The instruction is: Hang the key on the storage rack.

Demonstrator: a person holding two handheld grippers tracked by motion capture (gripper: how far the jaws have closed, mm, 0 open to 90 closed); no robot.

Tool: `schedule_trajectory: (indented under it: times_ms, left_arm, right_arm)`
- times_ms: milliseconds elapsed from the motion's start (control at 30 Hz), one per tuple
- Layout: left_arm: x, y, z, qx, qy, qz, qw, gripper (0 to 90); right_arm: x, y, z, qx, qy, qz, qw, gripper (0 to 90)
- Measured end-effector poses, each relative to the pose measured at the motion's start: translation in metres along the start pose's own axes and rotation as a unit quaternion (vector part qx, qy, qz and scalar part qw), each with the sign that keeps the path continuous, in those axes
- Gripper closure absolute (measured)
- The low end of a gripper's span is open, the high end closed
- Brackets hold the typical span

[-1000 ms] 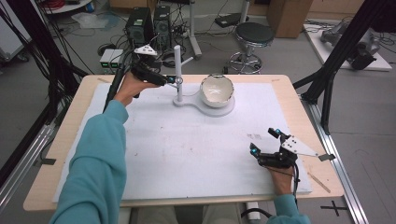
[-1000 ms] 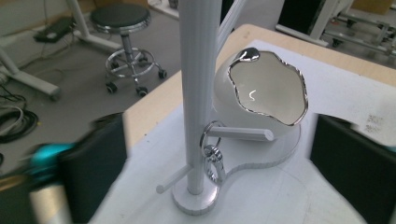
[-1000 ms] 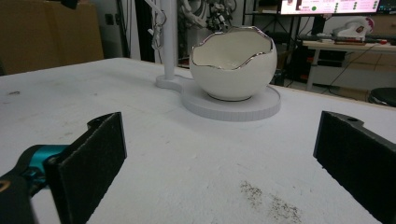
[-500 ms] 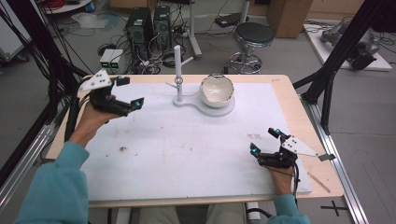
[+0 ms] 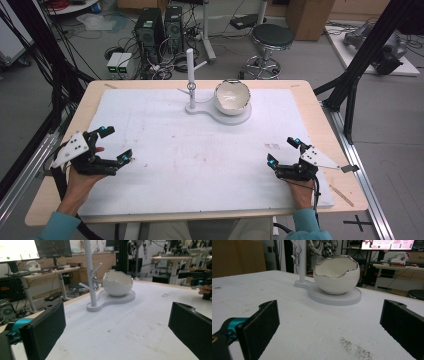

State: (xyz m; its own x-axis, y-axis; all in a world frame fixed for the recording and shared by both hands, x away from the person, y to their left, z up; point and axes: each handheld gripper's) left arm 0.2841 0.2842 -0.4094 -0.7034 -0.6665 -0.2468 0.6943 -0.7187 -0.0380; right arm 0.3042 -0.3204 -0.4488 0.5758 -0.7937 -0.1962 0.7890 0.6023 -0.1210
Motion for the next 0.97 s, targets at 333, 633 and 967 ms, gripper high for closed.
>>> schedule_trajectory:
  times_ms: [333, 633, 967]
  left_arm:
    - [0.016, -0.010, -0.031, 0.003, 0.000, 0.024, 0.9997, 1.7]
    - [0.022, -0.009, -0.047, 0.000, 0.002, 0.045, 0.9990, 1.7]
    - [0.019, -0.011, -0.049, 0.007, -0.019, 0.056, 0.9983, 1.7]
  right_arm:
    - [-0.002, 0.000, 0.000, -0.001, -0.006, -0.004, 1.0000, 1.7]
    - [-0.002, 0.000, 0.000, -0.002, -0.005, -0.004, 1.0000, 1.7]
    - [-0.002, 0.000, 0.000, -0.001, -0.005, -0.002, 1.0000, 1.7]
Point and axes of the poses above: each handheld gripper's, and its own axes: y roughly forward along the jaws, z roughly out of its top, x roughly to its right, and after that the axes turned 13 degrees about y, right-handed
